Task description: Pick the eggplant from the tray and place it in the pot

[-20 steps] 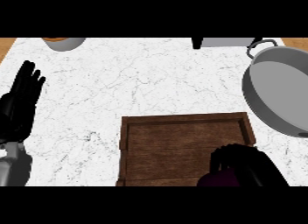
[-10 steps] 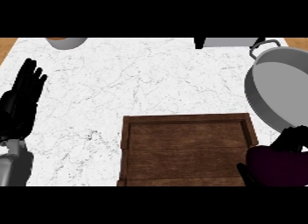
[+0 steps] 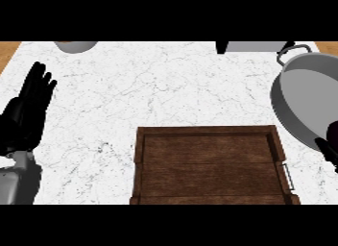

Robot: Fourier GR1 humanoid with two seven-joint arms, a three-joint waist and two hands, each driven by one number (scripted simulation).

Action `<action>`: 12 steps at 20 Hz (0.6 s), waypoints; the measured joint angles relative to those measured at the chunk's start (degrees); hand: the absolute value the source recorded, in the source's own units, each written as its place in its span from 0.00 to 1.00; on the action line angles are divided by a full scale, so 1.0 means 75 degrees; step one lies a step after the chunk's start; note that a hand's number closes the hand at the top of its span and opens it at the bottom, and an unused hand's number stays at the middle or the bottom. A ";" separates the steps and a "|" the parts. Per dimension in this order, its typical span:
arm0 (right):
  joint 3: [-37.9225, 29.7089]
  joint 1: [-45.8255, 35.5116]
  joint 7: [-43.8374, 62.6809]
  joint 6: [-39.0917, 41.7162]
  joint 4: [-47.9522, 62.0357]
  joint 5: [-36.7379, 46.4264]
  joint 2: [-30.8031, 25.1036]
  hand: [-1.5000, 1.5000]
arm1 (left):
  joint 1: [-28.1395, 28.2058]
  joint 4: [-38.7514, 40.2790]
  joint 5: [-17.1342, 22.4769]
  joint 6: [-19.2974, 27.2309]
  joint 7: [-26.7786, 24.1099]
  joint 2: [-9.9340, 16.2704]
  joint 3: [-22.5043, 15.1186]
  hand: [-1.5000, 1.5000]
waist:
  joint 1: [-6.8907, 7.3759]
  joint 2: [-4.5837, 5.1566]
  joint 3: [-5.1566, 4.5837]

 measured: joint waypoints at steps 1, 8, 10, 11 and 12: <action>-0.0127 -0.0149 -0.0020 0.0043 0.0217 -0.0153 -0.0017 1.00 | -0.0022 0.0007 -0.0027 0.0003 -0.0011 0.0001 -0.0001 0.50 | 0.0004 0.0001 0.0001; -0.0727 -0.1153 -0.1425 -0.0373 0.2873 -0.0341 -0.0148 1.00 | -0.0020 -0.0009 -0.0109 0.0030 -0.0024 -0.0108 -0.0072 0.50 | 0.0068 0.0019 0.0003; -0.0747 -0.1180 -0.1704 -0.0700 0.3246 0.0357 -0.0492 1.00 | 0.0015 -0.0077 -0.0107 0.0016 0.0007 -0.0136 -0.0121 0.50 | 0.0117 0.0036 0.0003; -0.0753 -0.1199 -0.1813 -0.0864 0.3438 0.0698 -0.0665 1.00 | -0.0020 -0.0042 -0.0066 -0.0015 0.0006 -0.0113 -0.0085 0.50 | 0.0126 0.0045 0.0002; -0.0739 -0.1304 -0.1933 -0.1079 0.3779 0.1027 -0.0781 1.00 | -0.0044 -0.0047 -0.0081 -0.0016 0.0016 -0.0130 -0.0121 0.50 | 0.0156 0.0055 0.0003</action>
